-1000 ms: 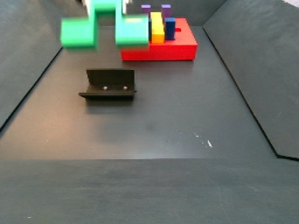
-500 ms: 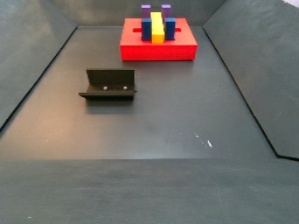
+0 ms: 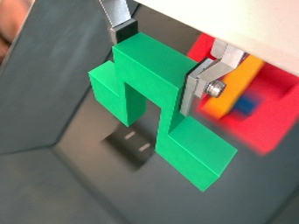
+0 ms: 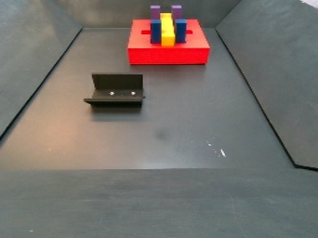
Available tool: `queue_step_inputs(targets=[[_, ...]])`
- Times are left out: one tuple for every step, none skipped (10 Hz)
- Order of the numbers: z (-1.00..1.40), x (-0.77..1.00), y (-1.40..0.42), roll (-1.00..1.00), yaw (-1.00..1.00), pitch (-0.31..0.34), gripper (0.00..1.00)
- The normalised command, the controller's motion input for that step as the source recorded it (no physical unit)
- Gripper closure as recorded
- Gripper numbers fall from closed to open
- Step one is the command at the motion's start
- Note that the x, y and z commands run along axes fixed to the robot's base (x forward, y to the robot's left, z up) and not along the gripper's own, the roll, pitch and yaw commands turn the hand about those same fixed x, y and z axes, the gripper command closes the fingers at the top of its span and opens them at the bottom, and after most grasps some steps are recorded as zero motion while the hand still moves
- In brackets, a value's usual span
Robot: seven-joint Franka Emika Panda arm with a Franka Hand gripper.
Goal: Pick up the green object. Move up. Place the green object on the fixture. Regrasp the green object. Move to above the board. Insert the green object.
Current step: Move to above the board.
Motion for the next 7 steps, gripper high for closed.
queue_step_inputs(targets=[[0.17,-0.66,-0.92,-1.00,0.06,0.007,1.00],[0.11,-0.48,-0.64,-1.00,0.06,0.003,1.00],[0.05,-0.25,-0.28,-1.00,0.05,-0.003,1.00],[0.04,-0.17,-0.15,-1.00,0.05,-0.012,1.00],[0.01,-0.12,-0.06,-1.00,0.05,-0.032,1.00],[0.01,-0.10,-0.03,-1.00,0.04,-0.045,1.00],[0.01,-0.08,0.00,-0.91,0.03,-0.062,1.00]])
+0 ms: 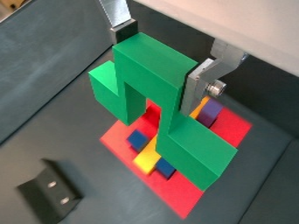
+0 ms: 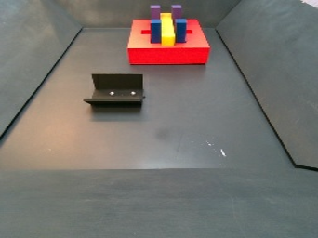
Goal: Pick up the green object. Move up. Place the green object on the fixture. Regrasp the green object. Move to above the board. Insert the green object.
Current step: Move to above the board, then insert the green object.
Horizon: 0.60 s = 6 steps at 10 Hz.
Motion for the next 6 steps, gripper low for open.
queue_step_inputs(targets=[[0.00,-0.06,0.01,-0.69,0.02,-0.061,1.00],[0.00,-0.05,0.01,-0.48,0.01,-0.051,1.00],[0.00,-0.04,0.01,-0.31,0.00,-0.042,1.00],[-0.15,0.00,-0.01,0.00,0.00,0.023,1.00],[-0.13,0.00,0.00,0.00,0.00,0.031,1.00],[-0.27,0.00,0.00,-0.02,0.00,0.090,1.00]])
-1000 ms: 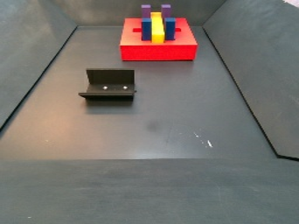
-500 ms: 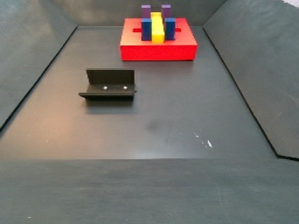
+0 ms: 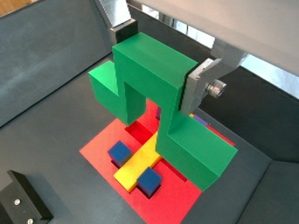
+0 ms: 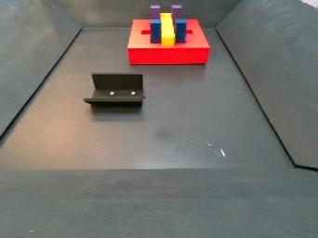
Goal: Pick up the green object. Move up. Place the green object on the fixture. Regrasp the green object. Move to above the board. Insert the green object.
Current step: Insert the green object.
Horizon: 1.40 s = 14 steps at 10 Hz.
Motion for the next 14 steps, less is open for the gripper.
queue_step_inputs(targets=[[-0.53,0.00,0.00,-0.19,0.00,-0.023,1.00],[-0.63,0.00,0.00,-0.23,-0.03,-0.114,1.00],[-0.57,0.02,-0.04,-0.25,-0.04,-0.149,1.00],[-0.51,0.02,-0.01,-0.29,-0.03,-0.166,1.00],[-0.45,0.06,0.00,-0.30,-0.03,-0.203,1.00],[-0.38,0.00,-0.09,-0.25,-0.01,-0.296,1.00],[-0.36,0.00,-0.11,-0.23,0.00,-0.330,1.00],[-0.42,0.01,-0.19,-0.19,0.00,-0.313,1.00],[-0.43,0.12,-0.17,-0.14,0.04,-0.267,1.00],[-0.44,0.11,-0.11,-0.16,0.05,-0.260,1.00],[-0.52,0.11,-0.16,-0.07,0.10,-0.180,1.00],[-0.53,0.07,-0.15,-0.03,0.11,-0.133,1.00],[-0.38,0.00,-0.18,0.00,0.09,-0.024,1.00],[-0.23,0.00,-0.14,0.07,0.10,0.029,1.00]])
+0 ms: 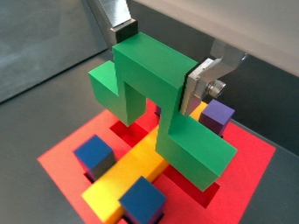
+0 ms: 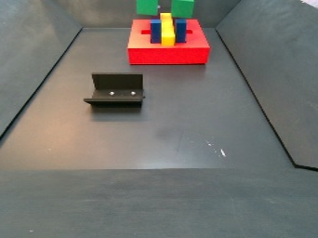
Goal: Pick up the green object. Move up. Place the green object on the fixture. Regrasp the green object. Move to above the board. Insert the green object.
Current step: Insert the green object.
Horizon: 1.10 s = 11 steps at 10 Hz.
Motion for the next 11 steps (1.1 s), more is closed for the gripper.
queue_step_inputs(targets=[[-0.18,0.00,-0.15,0.06,0.12,0.077,1.00],[-0.15,0.00,-0.13,0.07,0.12,0.084,1.00],[-0.26,0.00,-0.13,0.08,0.12,0.091,1.00],[-0.26,0.00,-0.10,0.05,0.13,0.090,1.00],[-0.20,0.00,-0.05,0.04,0.13,0.087,1.00],[-0.13,0.03,0.00,0.05,0.08,0.101,1.00],[-0.09,0.02,0.00,0.06,0.02,0.116,1.00],[-0.10,0.00,0.00,0.07,0.00,0.119,1.00],[-0.14,0.00,0.00,0.08,0.00,0.123,1.00],[-0.14,0.01,0.00,0.07,0.01,0.113,1.00],[-0.11,0.04,0.00,0.03,0.03,0.094,1.00]])
